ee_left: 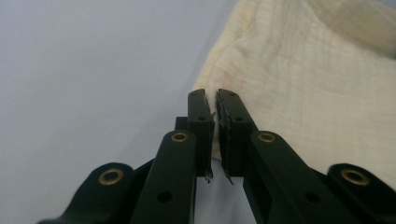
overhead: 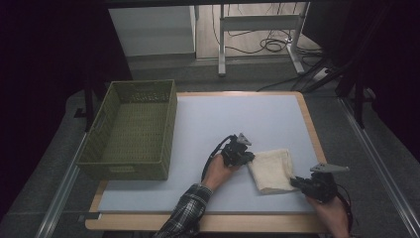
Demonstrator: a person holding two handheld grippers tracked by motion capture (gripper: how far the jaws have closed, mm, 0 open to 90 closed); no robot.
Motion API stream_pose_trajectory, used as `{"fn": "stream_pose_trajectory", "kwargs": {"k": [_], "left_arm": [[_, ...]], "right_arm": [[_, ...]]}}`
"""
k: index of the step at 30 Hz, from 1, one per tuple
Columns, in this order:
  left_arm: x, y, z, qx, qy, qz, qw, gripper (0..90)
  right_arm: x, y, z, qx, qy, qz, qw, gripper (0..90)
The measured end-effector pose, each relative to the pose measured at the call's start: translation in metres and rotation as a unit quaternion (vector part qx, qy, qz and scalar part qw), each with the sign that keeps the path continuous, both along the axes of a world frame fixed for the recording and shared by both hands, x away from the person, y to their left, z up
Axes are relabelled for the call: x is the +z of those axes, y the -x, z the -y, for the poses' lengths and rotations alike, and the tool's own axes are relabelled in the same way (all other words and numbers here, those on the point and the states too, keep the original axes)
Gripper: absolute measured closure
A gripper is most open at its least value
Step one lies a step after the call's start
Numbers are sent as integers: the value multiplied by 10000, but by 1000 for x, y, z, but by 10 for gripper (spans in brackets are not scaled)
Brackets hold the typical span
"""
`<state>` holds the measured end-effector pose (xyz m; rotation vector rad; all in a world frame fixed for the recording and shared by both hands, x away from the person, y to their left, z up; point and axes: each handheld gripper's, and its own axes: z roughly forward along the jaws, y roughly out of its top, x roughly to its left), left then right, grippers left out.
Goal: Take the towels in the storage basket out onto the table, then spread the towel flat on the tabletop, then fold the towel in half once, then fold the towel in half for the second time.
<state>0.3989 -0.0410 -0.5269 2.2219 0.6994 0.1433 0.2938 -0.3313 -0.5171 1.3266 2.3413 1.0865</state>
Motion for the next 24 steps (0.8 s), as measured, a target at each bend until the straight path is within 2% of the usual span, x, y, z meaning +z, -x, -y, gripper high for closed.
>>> {"fn": "stream_pose_trajectory", "kwargs": {"k": [8, 12, 13, 18, 24], "left_arm": [[15, -1, -8, 26, -49, 73, 10000, 850], [22, -1, -13, -23, -172, 131, 9998, 849], [23, 0, -14, 34, -112, 145, 9998, 848], [31, 1, -23, 14, -331, 254, 9991, 847], [40, 3, -32, 63, -418, 369, 9984, 847]], "right_arm": [[9, 3, -6, 145, -116, 85, 9998, 815], [15, 4, -12, 274, -112, 183, 9994, 815], [16, 4, -14, 293, -114, 193, 9993, 815], [20, 3, -22, 411, -143, 230, 9988, 815], [25, 1, -33, 556, -171, 330, 9978, 815]]}}
